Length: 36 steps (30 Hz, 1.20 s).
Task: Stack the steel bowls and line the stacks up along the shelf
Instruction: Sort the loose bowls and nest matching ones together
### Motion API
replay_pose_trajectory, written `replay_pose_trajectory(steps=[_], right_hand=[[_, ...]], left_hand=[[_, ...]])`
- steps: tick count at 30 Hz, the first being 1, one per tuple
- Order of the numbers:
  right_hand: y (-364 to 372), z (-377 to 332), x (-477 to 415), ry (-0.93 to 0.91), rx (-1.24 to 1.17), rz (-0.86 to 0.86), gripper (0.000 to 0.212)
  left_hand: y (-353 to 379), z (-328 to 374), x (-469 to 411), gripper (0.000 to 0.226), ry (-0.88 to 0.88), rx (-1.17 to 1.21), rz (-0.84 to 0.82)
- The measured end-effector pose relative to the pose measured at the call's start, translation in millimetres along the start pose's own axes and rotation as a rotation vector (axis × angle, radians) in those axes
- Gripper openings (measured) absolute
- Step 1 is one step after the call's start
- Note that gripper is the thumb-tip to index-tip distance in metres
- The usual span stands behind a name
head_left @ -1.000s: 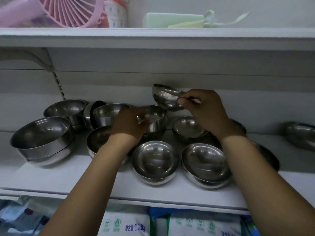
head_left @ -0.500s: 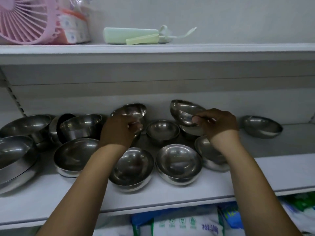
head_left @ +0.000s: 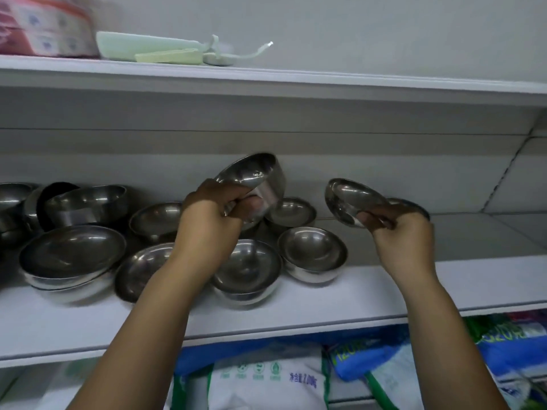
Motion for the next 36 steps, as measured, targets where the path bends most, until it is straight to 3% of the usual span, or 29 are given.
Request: replay_pose_trajectory(steps=[4, 8, 16, 20, 25, 31, 36], right_hand=[[-35.3, 26.0, 10.7, -0.043, 0.038, 0.02, 0.016], [-61.2, 60.5, 17.9, -0.051, 0.076, -0.048, 0.003], [-98.8, 112.1, 19.1, -0.063, 0.09, -0.118, 0.005], [-119.6, 126.6, 17.8, -0.093, 0.123, -0.092, 0.008], [-140.2, 143.4, 15.3, -0.083, 0.149, -0.093, 0.011], [-148.0, 148.2, 18.8, -0.073, 0.107, -0.163, 0.038], [-152.8, 133.4, 29.8, -0.18, 0.066, -0.072, 0.039]], left_hand=[[34.7, 25.4, 21.2, 0.029, -0.039, 0.095, -0.137], [64.5, 54.3, 40.8, 0.018, 0.02, 0.172, -0.195], [120.2, 93.4, 66.0, 0.013, 0.172, 0.072, -0.182], [146.7, 107.7, 81.1, 0.025, 0.244, 0.027, -0.194], [179.2, 111.4, 100.4, 0.013, 0.307, -0.053, -0.21], [203.3, 108.9, 116.2, 0.027, 0.432, -0.214, -0.203], [206.2, 94.0, 121.0, 0.029, 0.429, -0.282, -0.164]])
Point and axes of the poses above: each hand's wrist, its own x-axis away from the middle knuckle, its own y-axis out of the palm, z = x × y, the point moved 5 cm from there along -x, towards the middle knuckle, and after that the axes turned 12 degrees about -y, right-handed, at the moved point
